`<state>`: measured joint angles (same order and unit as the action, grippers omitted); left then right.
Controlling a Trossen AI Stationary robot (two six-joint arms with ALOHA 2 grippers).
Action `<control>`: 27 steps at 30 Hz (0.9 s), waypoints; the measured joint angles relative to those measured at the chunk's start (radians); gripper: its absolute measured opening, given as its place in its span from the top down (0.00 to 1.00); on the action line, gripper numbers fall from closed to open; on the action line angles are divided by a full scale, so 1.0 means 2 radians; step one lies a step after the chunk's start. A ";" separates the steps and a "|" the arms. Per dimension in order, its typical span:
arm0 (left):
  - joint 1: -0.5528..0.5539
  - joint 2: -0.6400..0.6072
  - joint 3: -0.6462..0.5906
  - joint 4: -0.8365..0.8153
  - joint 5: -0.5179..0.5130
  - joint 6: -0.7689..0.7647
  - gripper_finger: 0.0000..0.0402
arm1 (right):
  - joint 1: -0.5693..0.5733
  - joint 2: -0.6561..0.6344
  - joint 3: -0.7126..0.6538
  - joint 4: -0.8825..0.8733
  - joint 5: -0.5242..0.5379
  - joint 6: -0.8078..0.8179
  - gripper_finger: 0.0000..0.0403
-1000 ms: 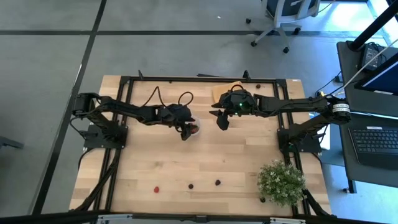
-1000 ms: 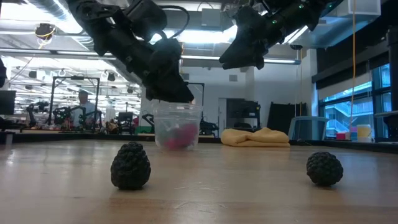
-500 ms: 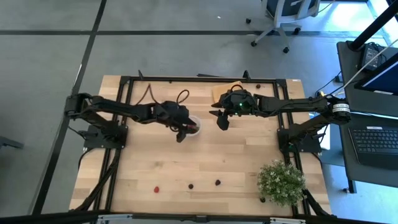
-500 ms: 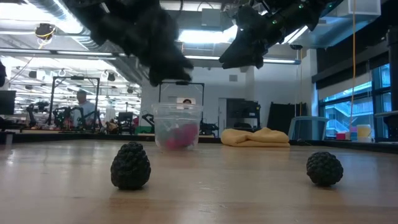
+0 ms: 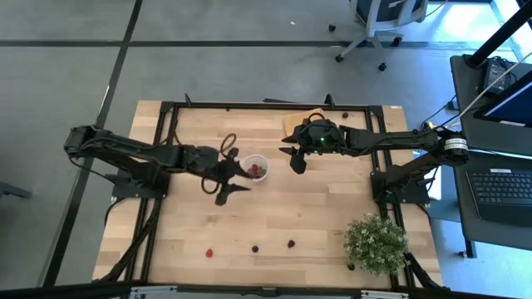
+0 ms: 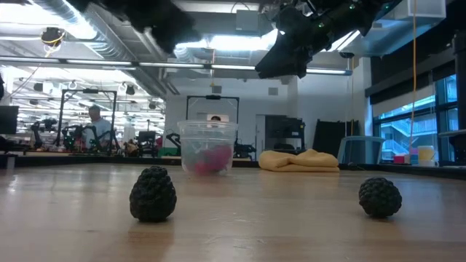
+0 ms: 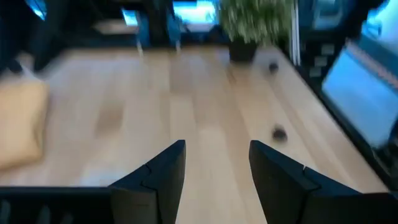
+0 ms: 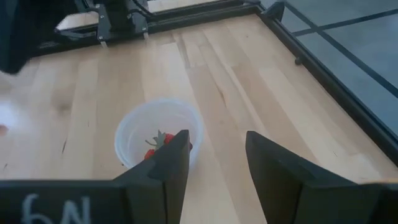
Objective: Pick and placing Produce into tupperware
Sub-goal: Put the red raspberry into the transparent container
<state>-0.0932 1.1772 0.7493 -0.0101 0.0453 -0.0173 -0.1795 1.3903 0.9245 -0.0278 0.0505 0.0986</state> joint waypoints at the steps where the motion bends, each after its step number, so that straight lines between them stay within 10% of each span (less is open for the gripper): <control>1: -0.010 -0.002 0.006 -0.031 -0.005 -0.002 0.58 | 0.000 0.000 0.000 0.003 0.000 0.000 0.60; 10: -0.132 0.008 0.100 -0.341 -0.044 0.049 0.58 | 0.000 0.000 0.000 0.019 0.000 0.004 0.60; 27: -0.280 0.097 0.107 -0.402 -0.043 0.143 0.58 | 0.000 0.000 0.000 0.023 0.001 0.082 0.60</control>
<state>-0.6525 1.3709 0.9638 -0.8149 -0.0401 0.2682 -0.1795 1.3903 0.9245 0.0187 0.0521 0.2619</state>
